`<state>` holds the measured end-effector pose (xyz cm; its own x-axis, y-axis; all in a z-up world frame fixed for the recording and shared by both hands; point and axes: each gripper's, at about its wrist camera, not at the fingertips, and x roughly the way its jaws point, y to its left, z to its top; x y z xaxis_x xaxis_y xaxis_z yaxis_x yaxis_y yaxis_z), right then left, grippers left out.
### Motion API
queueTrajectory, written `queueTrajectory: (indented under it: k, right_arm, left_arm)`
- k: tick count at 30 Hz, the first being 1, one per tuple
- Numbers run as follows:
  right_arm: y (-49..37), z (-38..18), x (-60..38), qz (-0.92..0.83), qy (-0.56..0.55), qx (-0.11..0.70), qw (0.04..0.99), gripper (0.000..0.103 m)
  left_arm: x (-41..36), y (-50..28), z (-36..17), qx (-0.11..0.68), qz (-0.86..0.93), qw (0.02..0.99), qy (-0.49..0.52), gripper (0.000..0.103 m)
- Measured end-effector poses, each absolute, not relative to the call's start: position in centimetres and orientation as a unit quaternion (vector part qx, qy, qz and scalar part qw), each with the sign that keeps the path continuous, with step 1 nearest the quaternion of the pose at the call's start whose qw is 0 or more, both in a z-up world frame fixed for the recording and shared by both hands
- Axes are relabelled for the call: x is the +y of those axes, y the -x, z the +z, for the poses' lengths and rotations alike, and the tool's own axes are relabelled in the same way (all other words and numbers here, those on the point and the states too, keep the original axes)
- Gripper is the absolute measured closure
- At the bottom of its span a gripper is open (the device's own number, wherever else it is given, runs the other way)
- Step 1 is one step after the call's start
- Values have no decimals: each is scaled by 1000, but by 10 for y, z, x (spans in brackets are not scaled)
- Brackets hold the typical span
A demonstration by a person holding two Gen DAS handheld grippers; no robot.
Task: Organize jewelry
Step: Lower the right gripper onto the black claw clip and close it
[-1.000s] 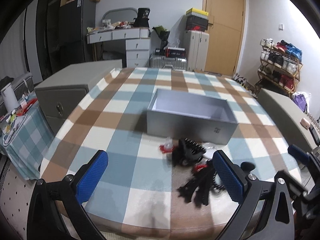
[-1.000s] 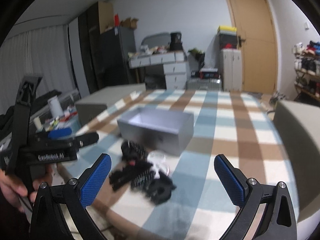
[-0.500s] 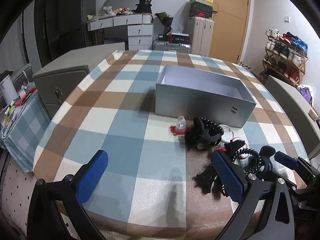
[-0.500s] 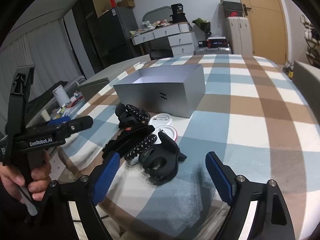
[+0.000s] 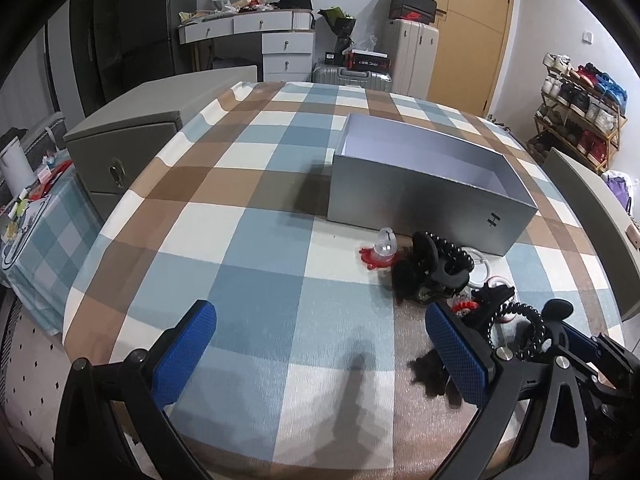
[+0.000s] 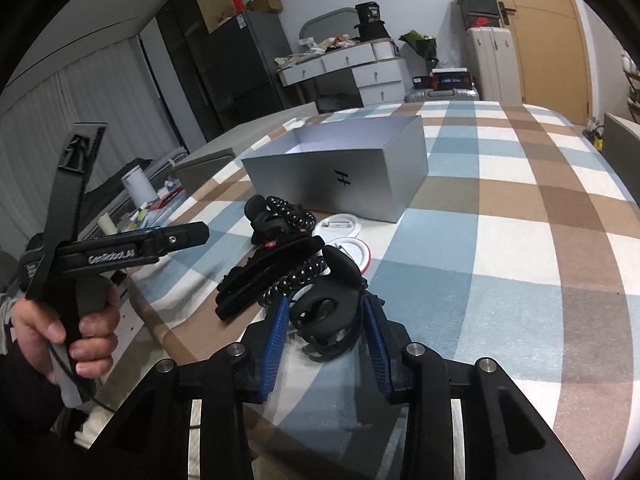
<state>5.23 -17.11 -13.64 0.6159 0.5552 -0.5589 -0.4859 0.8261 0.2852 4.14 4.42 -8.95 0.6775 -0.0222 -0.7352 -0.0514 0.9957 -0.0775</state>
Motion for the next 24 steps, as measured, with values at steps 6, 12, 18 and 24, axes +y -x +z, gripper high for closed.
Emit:
queueTrajectory:
  k: [6, 12, 18, 24]
  right_arm:
    - [-51, -130, -180, 287, -70, 315, 902, 66]
    - [-53, -121, -191, 281, -81, 301, 907, 66]
    - [-51, -116, -199, 279, -91, 291, 911, 66]
    - [-52, -113, -201, 280, -98, 285, 911, 66]
  left_arm:
    - [36, -58, -87, 414, -33, 909, 36, 1]
    - [27, -76, -95, 442, -69, 894, 36, 1]
    - [18, -82, -96, 450, -98, 887, 34, 4]
    - [14, -90, -102, 468, -124, 874, 37, 18]
